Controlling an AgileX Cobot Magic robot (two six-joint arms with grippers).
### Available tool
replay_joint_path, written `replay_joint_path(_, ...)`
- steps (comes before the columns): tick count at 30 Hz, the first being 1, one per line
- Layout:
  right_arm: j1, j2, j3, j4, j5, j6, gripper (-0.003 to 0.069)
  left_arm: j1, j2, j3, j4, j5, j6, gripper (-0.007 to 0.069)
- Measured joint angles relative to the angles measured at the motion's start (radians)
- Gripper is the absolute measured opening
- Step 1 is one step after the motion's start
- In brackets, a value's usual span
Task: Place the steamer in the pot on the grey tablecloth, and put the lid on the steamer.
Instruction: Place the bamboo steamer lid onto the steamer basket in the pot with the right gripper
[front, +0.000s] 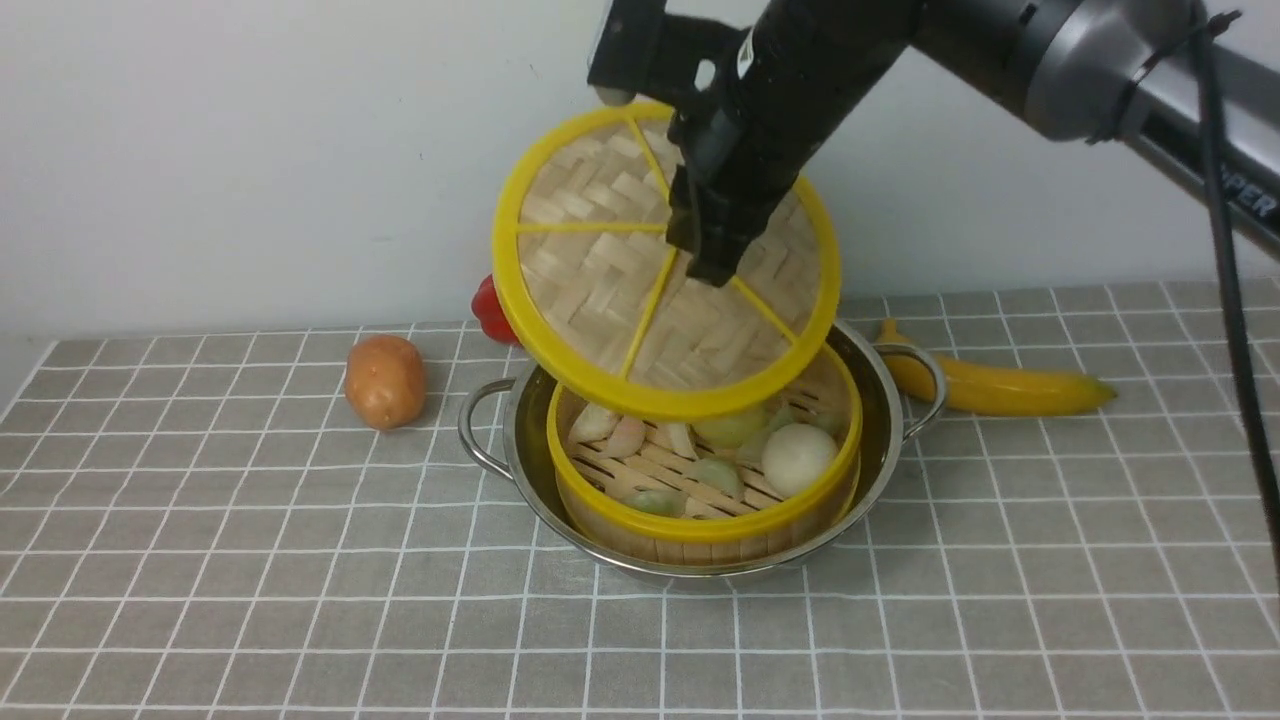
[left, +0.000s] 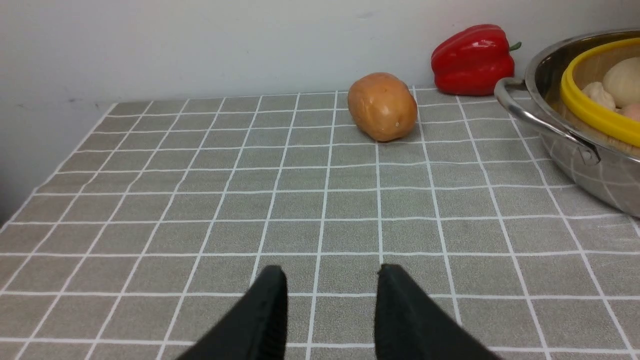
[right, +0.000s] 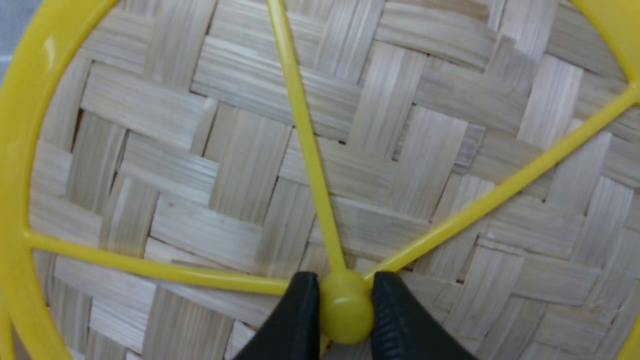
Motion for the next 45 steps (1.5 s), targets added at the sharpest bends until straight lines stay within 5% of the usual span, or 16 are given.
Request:
replay_joint_path(17,0.0,-0.111,0.131,-0.026,0.003,0.463,0.0146,0.0,0.0,0.0,0.0,0.0,0.0,0.0243)
replay_joint_path(26,0.0,-0.229,0.311,-0.008,0.003,0.535,0.0146,0.0,0.0,0.0,0.0,0.0,0.0,0.0243)
replay_joint_path(45,0.023,-0.101,0.321,-0.053,0.003,0.153,0.0146,0.0,0.0,0.0,0.0,0.0,0.0,0.0243)
